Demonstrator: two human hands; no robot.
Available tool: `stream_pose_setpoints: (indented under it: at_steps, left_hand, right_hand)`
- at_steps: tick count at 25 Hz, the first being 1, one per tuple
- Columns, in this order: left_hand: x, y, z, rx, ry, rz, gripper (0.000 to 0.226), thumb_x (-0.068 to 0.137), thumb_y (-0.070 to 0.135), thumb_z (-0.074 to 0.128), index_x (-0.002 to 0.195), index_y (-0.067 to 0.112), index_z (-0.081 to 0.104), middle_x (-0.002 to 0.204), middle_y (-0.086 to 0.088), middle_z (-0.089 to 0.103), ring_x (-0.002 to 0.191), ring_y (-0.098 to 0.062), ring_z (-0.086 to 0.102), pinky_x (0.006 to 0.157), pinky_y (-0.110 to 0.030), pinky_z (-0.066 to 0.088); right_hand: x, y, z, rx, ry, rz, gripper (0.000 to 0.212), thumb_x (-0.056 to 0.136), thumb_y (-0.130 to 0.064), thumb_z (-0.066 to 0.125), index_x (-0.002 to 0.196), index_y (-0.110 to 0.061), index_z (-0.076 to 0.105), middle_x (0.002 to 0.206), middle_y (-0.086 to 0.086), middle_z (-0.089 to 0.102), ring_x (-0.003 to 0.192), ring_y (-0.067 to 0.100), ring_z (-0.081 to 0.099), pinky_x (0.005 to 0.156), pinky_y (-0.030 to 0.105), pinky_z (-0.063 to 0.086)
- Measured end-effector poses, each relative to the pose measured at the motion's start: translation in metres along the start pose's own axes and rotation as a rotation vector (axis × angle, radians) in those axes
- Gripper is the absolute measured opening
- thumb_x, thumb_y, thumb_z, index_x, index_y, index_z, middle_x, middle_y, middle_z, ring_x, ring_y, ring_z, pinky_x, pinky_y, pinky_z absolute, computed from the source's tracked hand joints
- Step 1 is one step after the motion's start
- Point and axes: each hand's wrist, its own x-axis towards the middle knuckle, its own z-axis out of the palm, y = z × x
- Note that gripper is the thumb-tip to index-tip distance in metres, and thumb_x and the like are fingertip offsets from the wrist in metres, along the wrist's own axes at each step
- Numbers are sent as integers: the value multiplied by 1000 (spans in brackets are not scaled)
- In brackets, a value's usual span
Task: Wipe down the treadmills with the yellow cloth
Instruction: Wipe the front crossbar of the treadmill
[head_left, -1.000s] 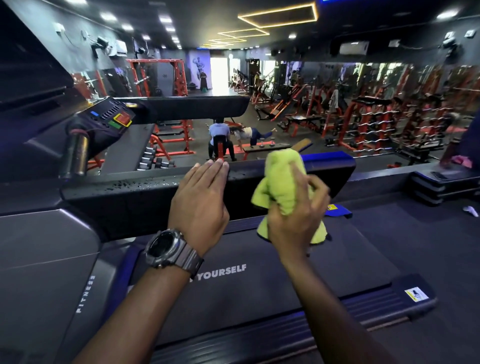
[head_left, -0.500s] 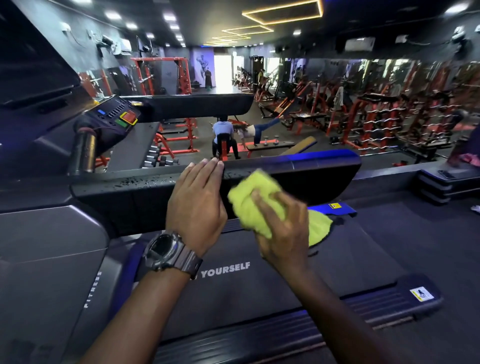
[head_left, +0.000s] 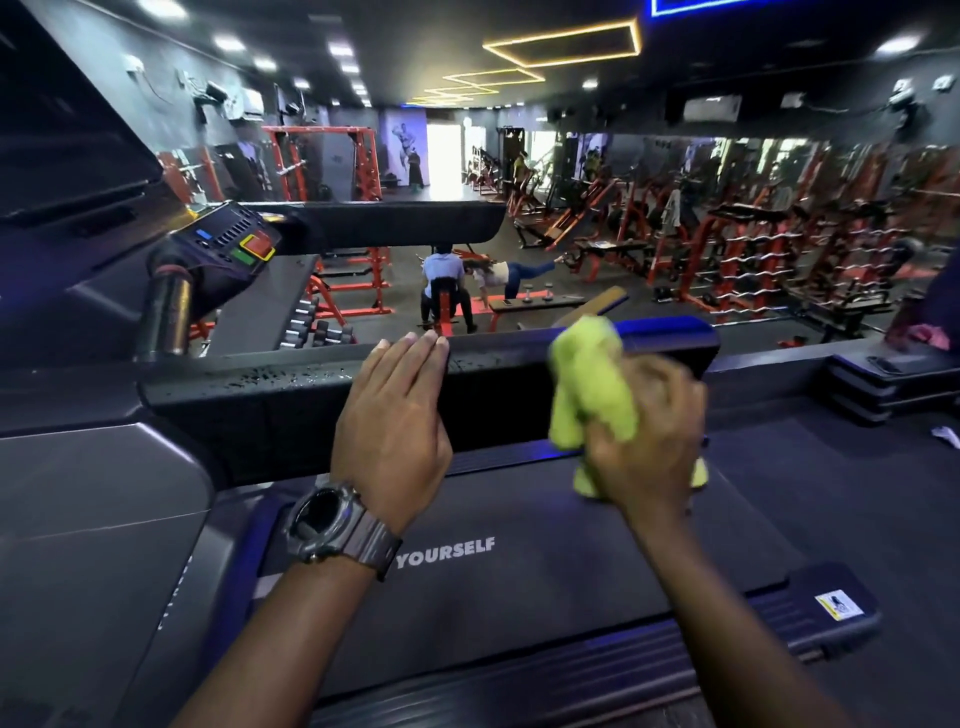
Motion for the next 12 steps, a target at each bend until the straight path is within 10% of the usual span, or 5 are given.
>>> stream_pose_setpoints:
  at_steps: [3, 8, 12]
  left_hand:
    - [0, 4, 3, -17, 17, -22, 57, 82, 14, 37, 135, 4, 53, 138, -11, 56, 131, -27, 48, 116, -43, 29]
    - [-1, -1, 1, -44, -8, -15, 56, 85, 18, 33, 136, 1, 51, 140, -15, 53, 133, -30, 46, 116, -46, 30]
    - [-10, -12, -6, 10, 4, -43, 50, 89, 16, 40, 136, 1, 51, 141, -14, 52, 134, -30, 45, 116, -47, 29]
  right_hand:
    - [77, -19, -8, -89, -45, 360, 68, 72, -39, 62, 137, -23, 53, 123, 8, 60, 108, 36, 55, 90, 35, 40]
    - [67, -79, 9, -107, -382, -58, 50, 80, -56, 64, 121, -33, 47, 122, 0, 57, 105, 31, 58, 82, 41, 50]
    - [108, -19, -21, -249, -270, 319, 50, 78, -58, 69, 118, -28, 64, 115, 11, 56, 105, 37, 60, 79, 38, 48]
